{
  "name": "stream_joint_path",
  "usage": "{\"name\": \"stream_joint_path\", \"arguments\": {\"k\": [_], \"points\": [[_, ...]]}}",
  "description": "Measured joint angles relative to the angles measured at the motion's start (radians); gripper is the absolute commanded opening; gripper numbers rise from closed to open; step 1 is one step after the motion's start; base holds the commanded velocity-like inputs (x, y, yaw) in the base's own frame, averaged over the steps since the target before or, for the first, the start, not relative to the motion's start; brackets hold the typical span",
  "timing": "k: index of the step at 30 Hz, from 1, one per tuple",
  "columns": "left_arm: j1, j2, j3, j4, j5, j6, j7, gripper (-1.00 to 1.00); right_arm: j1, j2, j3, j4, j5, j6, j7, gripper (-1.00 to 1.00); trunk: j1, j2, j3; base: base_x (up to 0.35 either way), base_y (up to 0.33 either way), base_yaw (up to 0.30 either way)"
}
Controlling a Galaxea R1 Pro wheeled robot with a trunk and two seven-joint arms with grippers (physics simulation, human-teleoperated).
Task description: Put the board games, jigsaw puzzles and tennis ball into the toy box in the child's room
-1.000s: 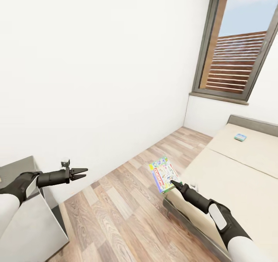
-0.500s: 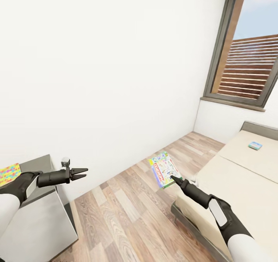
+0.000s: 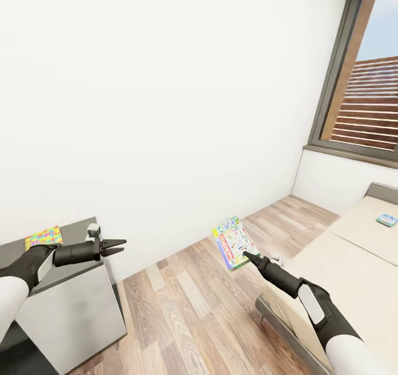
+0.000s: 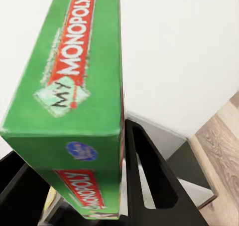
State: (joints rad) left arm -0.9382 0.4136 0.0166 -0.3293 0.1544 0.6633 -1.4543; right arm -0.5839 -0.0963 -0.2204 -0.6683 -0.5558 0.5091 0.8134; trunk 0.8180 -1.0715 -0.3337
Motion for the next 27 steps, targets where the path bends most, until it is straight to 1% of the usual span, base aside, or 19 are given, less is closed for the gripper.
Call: {"name": "stream_joint_path", "arguments": {"k": [4, 5, 7, 8, 14, 16, 19, 24, 27], "points": [[0.0, 0.004, -0.004, -0.029, 0.001, -0.001, -0.015, 1.0, 0.0, -0.001, 0.0, 0.001, 0.0, 0.0, 0.0, -1.0, -0.015, 0.028, 0.018, -0.001, 0.0, 0.189], [0.0, 0.007, -0.004, -0.034, 0.001, -0.002, -0.03, 1.0, 0.0, -0.001, 0.0, 0.001, 0.0, 0.0, 0.0, -1.0, -0.019, 0.035, 0.022, 0.0, 0.0, 0.197], [0.0, 0.016, -0.005, -0.039, 0.001, -0.004, -0.091, 1.0, 0.0, -0.002, -0.001, 0.001, 0.0, 0.0, 0.0, -1.0, -0.027, 0.049, 0.03, 0.0, 0.0, 0.125], [0.001, 0.024, -0.005, -0.04, 0.001, -0.005, -0.112, 1.0, 0.0, -0.002, -0.001, 0.001, -0.001, 0.001, 0.0, -1.0, -0.031, 0.056, 0.034, 0.0, 0.0, 0.063], [0.001, 0.08, -0.005, -0.042, 0.002, -0.006, -0.113, 1.0, 0.0, -0.003, -0.002, 0.001, -0.003, 0.001, 0.001, -1.0, -0.054, 0.098, 0.054, 0.0, 0.0, 0.023], [0.002, 0.09, -0.005, -0.042, 0.002, -0.007, -0.113, 1.0, 0.0, -0.013, -0.002, 0.001, -0.004, 0.0, 0.001, -1.0, -0.061, 0.112, 0.061, 0.0, 0.0, 0.076], [0.002, 0.092, -0.005, -0.042, 0.002, -0.007, -0.113, 1.0, 0.0, -0.025, -0.001, 0.001, -0.004, 0.001, 0.002, -1.0, -0.073, 0.133, 0.073, 0.0, 0.0, 0.133], [0.002, 0.089, -0.004, -0.042, 0.003, -0.007, -0.113, 1.0, 0.0, -0.029, -0.001, 0.0, -0.004, 0.0, 0.002, -1.0, -0.092, 0.168, 0.096, 0.0, 0.0, 0.168], [0.002, 0.088, -0.004, -0.042, 0.004, -0.006, -0.113, 1.0, 0.0, -0.029, 0.0, 0.0, -0.003, -0.001, 0.002, -1.0, -0.092, 0.169, 0.1, 0.0, 0.0, 0.185]]}}
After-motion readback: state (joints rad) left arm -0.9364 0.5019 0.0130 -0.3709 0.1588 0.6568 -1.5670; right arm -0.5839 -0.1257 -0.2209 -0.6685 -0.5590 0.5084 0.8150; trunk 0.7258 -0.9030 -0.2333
